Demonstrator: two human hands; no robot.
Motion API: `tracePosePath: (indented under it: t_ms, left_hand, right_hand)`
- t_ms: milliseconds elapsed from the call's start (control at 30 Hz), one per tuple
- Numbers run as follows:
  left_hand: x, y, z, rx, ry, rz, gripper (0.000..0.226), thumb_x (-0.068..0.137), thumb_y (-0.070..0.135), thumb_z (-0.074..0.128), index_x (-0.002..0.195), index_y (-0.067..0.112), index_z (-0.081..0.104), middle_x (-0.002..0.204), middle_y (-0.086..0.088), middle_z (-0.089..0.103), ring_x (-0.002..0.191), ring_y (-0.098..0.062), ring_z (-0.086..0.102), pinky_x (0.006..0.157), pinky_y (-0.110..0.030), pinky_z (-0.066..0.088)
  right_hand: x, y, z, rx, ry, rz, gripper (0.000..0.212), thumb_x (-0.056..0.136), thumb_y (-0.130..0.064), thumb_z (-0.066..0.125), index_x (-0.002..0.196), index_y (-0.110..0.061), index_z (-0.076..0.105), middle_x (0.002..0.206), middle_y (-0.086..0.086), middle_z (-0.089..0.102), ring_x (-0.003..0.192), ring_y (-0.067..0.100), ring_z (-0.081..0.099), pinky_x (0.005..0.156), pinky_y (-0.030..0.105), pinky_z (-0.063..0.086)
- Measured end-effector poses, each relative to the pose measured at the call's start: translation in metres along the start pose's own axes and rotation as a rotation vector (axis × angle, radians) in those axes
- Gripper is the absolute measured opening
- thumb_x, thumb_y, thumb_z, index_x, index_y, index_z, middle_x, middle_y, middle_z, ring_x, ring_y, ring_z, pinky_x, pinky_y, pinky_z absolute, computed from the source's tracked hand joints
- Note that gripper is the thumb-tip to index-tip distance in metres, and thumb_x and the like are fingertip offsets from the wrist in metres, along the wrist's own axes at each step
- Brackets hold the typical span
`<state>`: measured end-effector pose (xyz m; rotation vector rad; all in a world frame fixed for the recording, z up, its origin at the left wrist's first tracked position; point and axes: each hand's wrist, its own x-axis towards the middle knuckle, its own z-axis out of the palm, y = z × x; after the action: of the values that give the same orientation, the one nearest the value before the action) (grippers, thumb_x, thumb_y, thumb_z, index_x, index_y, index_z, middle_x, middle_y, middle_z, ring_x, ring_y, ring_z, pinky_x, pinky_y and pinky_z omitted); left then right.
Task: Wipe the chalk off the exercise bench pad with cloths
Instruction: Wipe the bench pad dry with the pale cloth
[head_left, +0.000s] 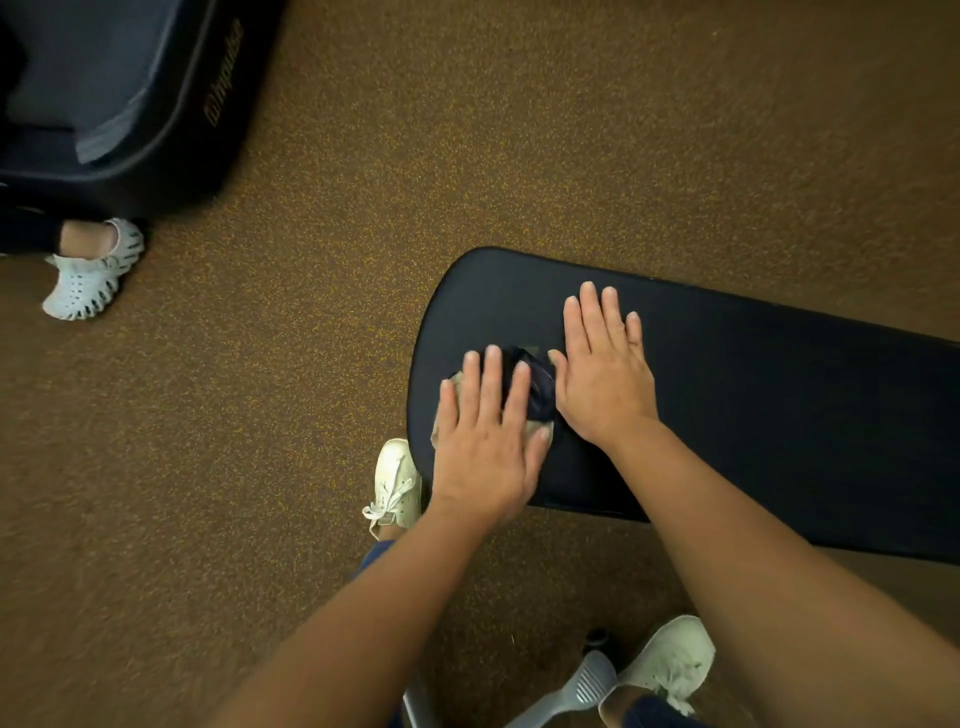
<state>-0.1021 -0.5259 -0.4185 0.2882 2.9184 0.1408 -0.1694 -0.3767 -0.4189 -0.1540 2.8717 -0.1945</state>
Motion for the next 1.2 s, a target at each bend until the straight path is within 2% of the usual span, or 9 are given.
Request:
tracePosePath:
  t_ms: [100,233,333,533,700,867,1000,1100,1200]
  left_hand:
    - [0.005,-0.017,-0.004,0.041,-0.021,0.164,0.069,0.095,0.061,0.022,0.152,0.025,0.009,0.159,-0.012,0.0,0.146,-0.031,-0.009,0.116,-0.055,0.004]
    - [0.025,-0.012,-0.008,0.03,-0.021,0.058,0.072,0.093,0.064,0.014,0.152,0.024,0.004,0.159,-0.013,-0.006,0.144,-0.03,-0.016,0.116,-0.054,-0.004]
    - [0.016,0.0,-0.004,0.003,-0.009,0.021,0.068,0.096,0.056,0.016,0.152,0.017,0.008,0.159,-0.016,-0.003,0.145,-0.032,-0.013,0.116,-0.054,0.0]
    - [0.025,-0.031,-0.007,0.039,0.025,0.352,0.077,0.091,0.065,0.026,0.152,0.02,0.01,0.159,-0.013,-0.002,0.146,-0.031,-0.007,0.115,-0.057,0.01]
    - [0.03,-0.021,-0.008,0.023,0.009,0.114,0.103,0.075,0.082,0.03,0.152,0.021,-0.002,0.159,-0.015,-0.005,0.144,-0.034,-0.013,0.115,-0.057,0.0]
    - [0.03,-0.032,-0.011,-0.115,0.015,0.194,0.089,0.087,0.07,0.018,0.151,0.012,-0.003,0.159,-0.009,-0.005,0.145,-0.025,-0.016,0.118,-0.045,-0.004]
    - [0.036,-0.038,-0.013,-0.38,0.086,0.139,0.066,0.097,0.047,0.011,0.15,0.009,0.013,0.158,-0.007,0.014,0.146,-0.019,-0.004,0.119,-0.039,0.002]
    - [0.037,-0.046,-0.008,-0.316,0.175,0.078,0.063,0.097,0.042,0.012,0.148,0.006,0.024,0.157,-0.009,0.02,0.147,-0.026,0.002,0.118,-0.043,0.001]
    - [0.035,-0.056,-0.005,-0.321,0.238,-0.038,0.063,0.098,0.041,0.012,0.148,0.006,0.025,0.158,-0.009,0.016,0.146,-0.026,-0.001,0.117,-0.043,-0.001]
  right_hand:
    - [-0.001,0.001,-0.001,-0.001,-0.002,-0.006,0.063,0.1,-0.039,0.018,0.153,-0.009,0.0,0.161,0.009,-0.008,0.147,0.025,-0.014,0.119,0.044,-0.005]
    - [-0.001,0.0,-0.003,0.004,0.008,-0.004,0.062,0.099,-0.035,0.017,0.153,-0.01,0.0,0.162,0.009,-0.008,0.147,0.025,-0.013,0.12,0.044,-0.004]
    - [-0.002,0.0,-0.001,0.014,0.021,-0.008,0.062,0.099,-0.036,0.017,0.153,-0.01,0.001,0.162,0.009,-0.007,0.147,0.025,-0.013,0.12,0.044,-0.004]
    - [-0.001,0.004,0.0,0.027,0.015,-0.029,0.061,0.101,-0.036,0.018,0.153,-0.01,-0.003,0.161,0.007,-0.012,0.147,0.023,-0.017,0.119,0.043,-0.007]
    - [-0.001,0.002,-0.001,0.038,0.024,-0.029,0.06,0.102,-0.034,0.02,0.153,-0.01,-0.001,0.161,0.007,-0.011,0.147,0.023,-0.016,0.12,0.043,-0.007]
    - [0.003,-0.006,0.001,0.228,0.185,0.038,0.048,0.102,-0.019,0.031,0.148,-0.006,0.029,0.158,0.011,0.024,0.148,0.027,0.01,0.12,0.045,0.006]
    - [0.001,-0.036,-0.006,0.41,0.504,0.069,0.042,0.096,-0.017,0.035,0.127,0.0,0.056,0.125,0.017,0.062,0.127,0.035,0.051,0.109,0.052,0.033]
    - [-0.01,-0.06,-0.005,0.365,0.582,-0.074,0.038,0.094,-0.019,0.04,0.119,-0.003,0.063,0.119,0.014,0.065,0.12,0.034,0.057,0.104,0.052,0.041]
    - [-0.03,-0.077,0.009,0.319,0.528,-0.178,0.037,0.097,-0.022,0.04,0.119,-0.004,0.064,0.125,0.015,0.062,0.126,0.034,0.051,0.107,0.053,0.038]
